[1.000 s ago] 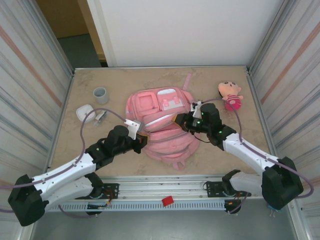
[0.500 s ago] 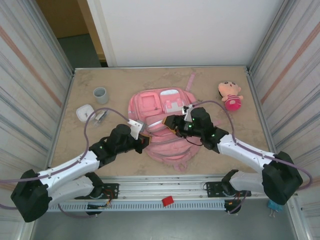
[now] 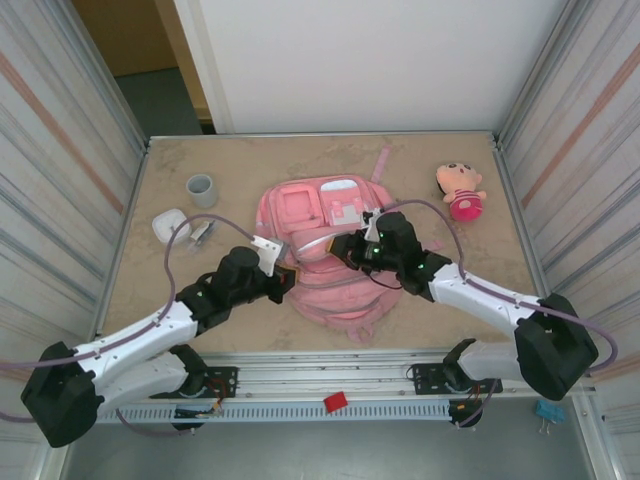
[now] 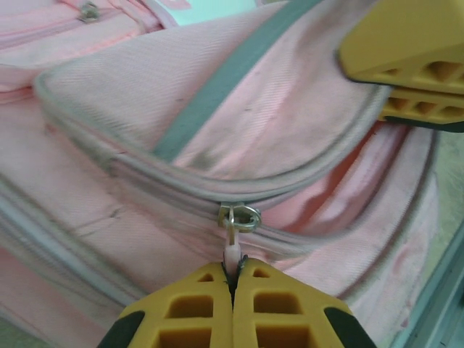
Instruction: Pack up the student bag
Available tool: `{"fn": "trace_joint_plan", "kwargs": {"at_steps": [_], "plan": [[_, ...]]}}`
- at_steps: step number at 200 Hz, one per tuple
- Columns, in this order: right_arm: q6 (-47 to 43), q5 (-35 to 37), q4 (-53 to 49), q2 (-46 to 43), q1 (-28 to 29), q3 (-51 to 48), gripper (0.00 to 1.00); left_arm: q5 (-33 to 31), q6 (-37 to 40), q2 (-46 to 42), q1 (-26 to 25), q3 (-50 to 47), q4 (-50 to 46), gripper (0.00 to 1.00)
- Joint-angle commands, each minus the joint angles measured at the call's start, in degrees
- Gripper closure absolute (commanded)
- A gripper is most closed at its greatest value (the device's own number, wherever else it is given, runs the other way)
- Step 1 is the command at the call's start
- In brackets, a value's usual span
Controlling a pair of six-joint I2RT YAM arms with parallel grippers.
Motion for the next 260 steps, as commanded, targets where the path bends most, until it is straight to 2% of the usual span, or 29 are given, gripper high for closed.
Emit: {"fn": "trace_joint_plan", "kwargs": {"at_steps": [1,23,36,56,79,104,137,155,197,223,245,252,260], "plan": [[-6.1,-5.0,-4.8,-3.9,-3.3,4.1,0.92,-3.5,0.3,-1.7,1.9,0.0,-0.2,0.96],[-8.3,-5.6,-9.4,-5.3,-4.8,5.9,0.87,-2.9,0.4,-1.7,2.4,-0.6,0.8,0.96],[-7.1,-4.5,-9.1,-5.6,-4.5,5.6,0.75,-1.5,0.5,-1.2,2.4,-0.6,2.0,0.96],[-2.8,-1.2,-4.1,-4.8,-2.0,3.1,0.58,0.4,0.5,-0.1,2.4,-0.4,3.7,0.96],[1.7,2.6,2.0,-1.5,2.2,1.2,0.53,1.3,0.5,0.9,2.4,0.3,4.7,0.96],[2.8,4.2,5.5,2.3,4.6,1.4,0.56,1.8,0.7,1.3,2.4,1.0,4.3,0.96],[0.4,4.5,3.3,2.4,4.5,2.8,0.85,-3.8,-0.5,0.0,2.7,0.7,1.4,0.95],[-2.6,3.2,0.8,1.2,4.0,3.9,0.91,-6.5,-3.3,-0.5,4.8,-0.2,-0.1,0.92],[-5.4,0.3,-3.5,-2.9,1.9,5.1,0.93,-3.4,-5.3,1.8,13.8,0.3,-0.3,0.9],[-5.9,0.8,-4.5,-4.3,1.9,5.0,0.94,-1.2,-4.7,5.1,17.0,2.1,0.1,0.89],[-5.9,1.8,-4.5,-3.9,1.9,4.7,0.94,-0.2,-4.5,7.1,17.3,3.7,0.8,0.81],[-5.9,2.4,-4.9,-3.6,1.8,4.7,0.91,0.2,-4.6,7.4,17.3,4.1,0.9,0.75],[-5.9,3.1,-5.7,-3.4,1.7,4.9,0.82,0.4,-5.1,7.6,17.3,4.4,0.8,0.67]]}}
